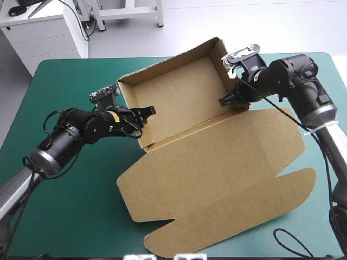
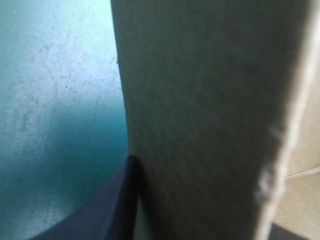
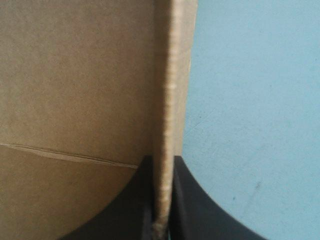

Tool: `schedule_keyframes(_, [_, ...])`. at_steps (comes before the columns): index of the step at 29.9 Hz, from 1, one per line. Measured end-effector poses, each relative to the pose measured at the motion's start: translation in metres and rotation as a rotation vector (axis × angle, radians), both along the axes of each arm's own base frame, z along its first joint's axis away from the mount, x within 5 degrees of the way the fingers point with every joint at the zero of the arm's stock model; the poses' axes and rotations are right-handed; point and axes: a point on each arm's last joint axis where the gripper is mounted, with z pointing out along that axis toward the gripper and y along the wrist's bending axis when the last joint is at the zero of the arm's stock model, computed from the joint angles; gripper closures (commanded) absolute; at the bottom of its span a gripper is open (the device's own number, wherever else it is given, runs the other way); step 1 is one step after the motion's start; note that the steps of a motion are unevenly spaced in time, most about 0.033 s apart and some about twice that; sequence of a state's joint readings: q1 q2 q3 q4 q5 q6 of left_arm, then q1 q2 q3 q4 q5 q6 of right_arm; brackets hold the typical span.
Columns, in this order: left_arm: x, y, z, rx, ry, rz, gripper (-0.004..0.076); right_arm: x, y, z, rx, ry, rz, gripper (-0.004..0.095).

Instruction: Fold the box

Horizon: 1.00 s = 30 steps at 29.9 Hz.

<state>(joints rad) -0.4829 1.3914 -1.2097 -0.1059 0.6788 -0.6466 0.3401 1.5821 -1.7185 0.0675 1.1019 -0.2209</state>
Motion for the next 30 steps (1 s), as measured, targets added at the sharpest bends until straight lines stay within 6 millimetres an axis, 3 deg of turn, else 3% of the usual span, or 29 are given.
schedule_keyframes(12, [0.006, 0.002, 0.029, 0.111, -0.05, -0.052, 0.0731, 0.001, 0.0, 0.0, 0.033, 0.003, -0.051, 0.0922])
schedule_keyframes(16, [0.017, 0.0, 0.034, 0.186, -0.023, -0.057, 0.0731, 0.008, 0.001, -0.01, 0.041, 0.05, -0.105, 0.0922])
schedule_keyframes(24, [0.052, -0.016, 0.027, 0.325, 0.057, -0.139, 0.0731, 0.03, 0.009, -0.047, -0.001, 0.183, -0.173, 0.0922])
schedule_keyframes(30, [0.08, -0.03, -0.003, 0.403, 0.163, -0.18, 0.0731, 0.045, 0.013, -0.077, -0.04, 0.271, -0.204, 0.0922])
